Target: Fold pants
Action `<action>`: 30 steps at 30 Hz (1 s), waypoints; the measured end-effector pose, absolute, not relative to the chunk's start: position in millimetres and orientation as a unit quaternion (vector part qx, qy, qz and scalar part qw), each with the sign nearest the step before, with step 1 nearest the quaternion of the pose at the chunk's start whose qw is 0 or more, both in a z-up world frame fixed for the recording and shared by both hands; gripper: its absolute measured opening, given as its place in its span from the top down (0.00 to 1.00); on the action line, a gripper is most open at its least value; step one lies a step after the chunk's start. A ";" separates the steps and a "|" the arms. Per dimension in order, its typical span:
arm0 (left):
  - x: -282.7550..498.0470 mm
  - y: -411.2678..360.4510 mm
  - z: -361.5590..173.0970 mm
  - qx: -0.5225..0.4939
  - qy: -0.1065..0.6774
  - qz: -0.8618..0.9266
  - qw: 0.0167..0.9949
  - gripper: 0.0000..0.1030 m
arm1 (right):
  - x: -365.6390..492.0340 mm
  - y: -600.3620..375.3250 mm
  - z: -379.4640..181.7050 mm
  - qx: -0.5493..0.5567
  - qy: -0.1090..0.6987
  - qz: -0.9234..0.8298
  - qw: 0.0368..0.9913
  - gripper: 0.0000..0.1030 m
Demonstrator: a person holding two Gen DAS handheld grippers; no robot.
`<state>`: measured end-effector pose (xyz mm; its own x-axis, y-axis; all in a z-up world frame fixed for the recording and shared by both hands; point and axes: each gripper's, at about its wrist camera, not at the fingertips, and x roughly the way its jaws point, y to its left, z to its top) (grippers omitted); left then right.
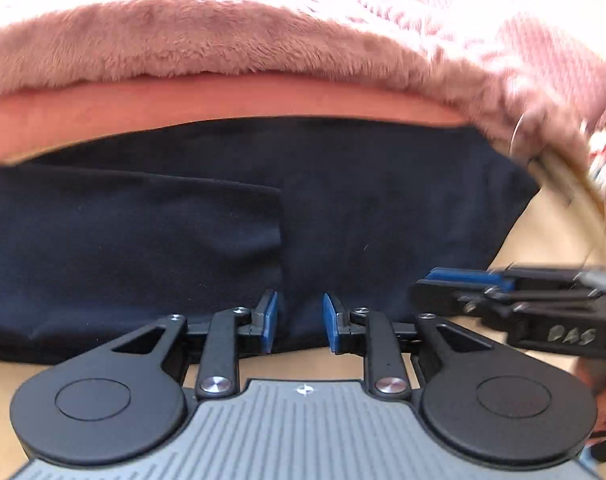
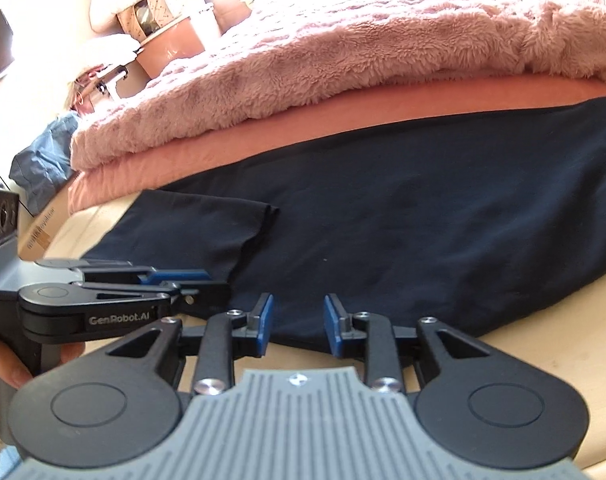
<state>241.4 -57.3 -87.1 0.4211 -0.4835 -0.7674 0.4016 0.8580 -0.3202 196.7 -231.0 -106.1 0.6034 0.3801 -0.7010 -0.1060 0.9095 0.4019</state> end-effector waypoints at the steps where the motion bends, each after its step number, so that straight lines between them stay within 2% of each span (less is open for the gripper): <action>1: 242.9 -49.2 -84.2 -0.066 0.467 -0.261 0.843 0.74 | 197.3 -232.1 -105.7 0.167 0.423 0.140 0.879 0.76; 8: 254.0 10.9 -64.0 -0.097 0.424 -0.139 0.890 0.74 | 230.9 -222.9 -119.5 0.289 0.428 0.178 0.837 0.72; 10: 258.1 23.8 -65.7 -0.101 0.425 -0.121 0.891 0.74 | 244.2 -219.7 -128.5 0.334 0.432 0.181 0.818 0.64; 12: 263.1 32.4 -71.2 -0.107 0.431 -0.117 0.888 0.74 | 257.4 -215.8 -138.0 0.362 0.439 0.178 0.803 0.61; 20: 267.9 47.8 -97.3 -0.118 0.451 -0.108 0.878 0.74 | 282.9 -212.9 -168.2 0.434 0.463 0.154 0.757 0.62; 24: 267.1 47.1 -102.7 -0.125 0.448 -0.110 0.879 0.74 | 287.9 -210.6 -174.2 0.444 0.463 0.163 0.750 0.69; 26: 267.6 48.7 -103.5 -0.128 0.448 -0.112 0.878 0.74 | 289.2 -211.3 -178.9 0.450 0.465 0.161 0.745 0.78; 28: 268.7 49.7 -103.9 -0.130 0.449 -0.111 0.877 0.74 | 287.3 -213.5 -183.4 0.458 0.465 0.155 0.742 0.93; 30: 269.8 49.1 -103.4 -0.130 0.449 -0.111 0.877 0.74 | 288.5 -217.8 -191.6 0.475 0.466 0.147 0.732 1.00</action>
